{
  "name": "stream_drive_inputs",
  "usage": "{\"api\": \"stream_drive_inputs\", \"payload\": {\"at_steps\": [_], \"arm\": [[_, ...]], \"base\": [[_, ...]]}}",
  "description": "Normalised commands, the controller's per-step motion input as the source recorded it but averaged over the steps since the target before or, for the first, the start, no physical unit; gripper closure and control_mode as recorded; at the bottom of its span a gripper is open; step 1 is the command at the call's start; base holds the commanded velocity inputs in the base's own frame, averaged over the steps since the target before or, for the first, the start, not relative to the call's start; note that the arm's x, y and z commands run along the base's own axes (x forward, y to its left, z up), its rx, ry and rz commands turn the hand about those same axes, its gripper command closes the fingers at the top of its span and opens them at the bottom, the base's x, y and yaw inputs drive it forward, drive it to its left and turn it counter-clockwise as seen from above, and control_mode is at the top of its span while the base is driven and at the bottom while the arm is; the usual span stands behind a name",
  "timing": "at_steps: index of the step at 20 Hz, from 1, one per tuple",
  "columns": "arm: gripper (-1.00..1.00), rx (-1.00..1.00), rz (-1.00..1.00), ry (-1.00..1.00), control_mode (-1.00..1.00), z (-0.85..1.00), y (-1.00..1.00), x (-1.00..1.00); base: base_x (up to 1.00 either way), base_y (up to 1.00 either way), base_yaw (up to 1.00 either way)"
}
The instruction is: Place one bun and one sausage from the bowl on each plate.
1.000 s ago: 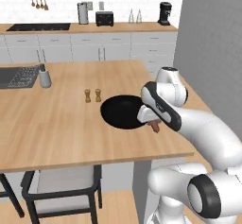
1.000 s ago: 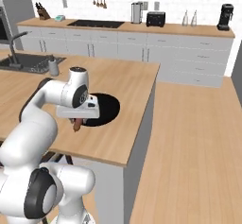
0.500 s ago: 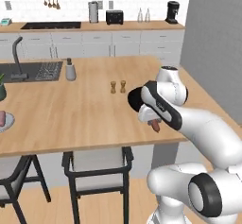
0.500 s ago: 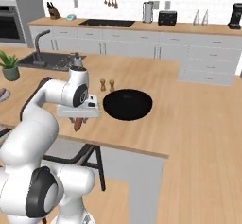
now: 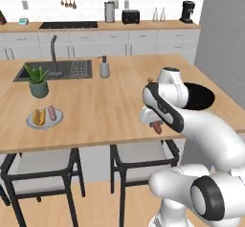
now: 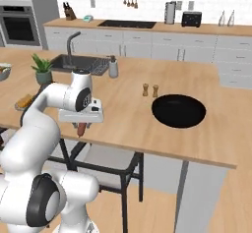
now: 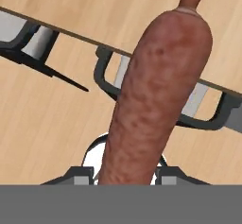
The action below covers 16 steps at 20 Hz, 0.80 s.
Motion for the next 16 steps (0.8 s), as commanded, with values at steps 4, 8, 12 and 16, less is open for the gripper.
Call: {"api": "stream_drive_inputs", "payload": {"at_steps": [4, 8, 12, 16], "arm": [[1.0, 0.0, 0.0, 0.0, 1.0, 0.0, 0.0, 0.0], [1.0, 0.0, 0.0, 0.0, 1.0, 0.0, 0.0, 0.0], [1.0, 0.0, 0.0, 0.0, 1.0, 0.0, 0.0, 0.0], [1.0, 0.0, 0.0, 0.0, 1.0, 0.0, 0.0, 0.0]], "base": [[-0.21, 0.92, -0.01], [-0.16, 0.97, -0.02], [-0.12, 0.97, -0.02], [-0.04, 1.0, -0.02]]}}
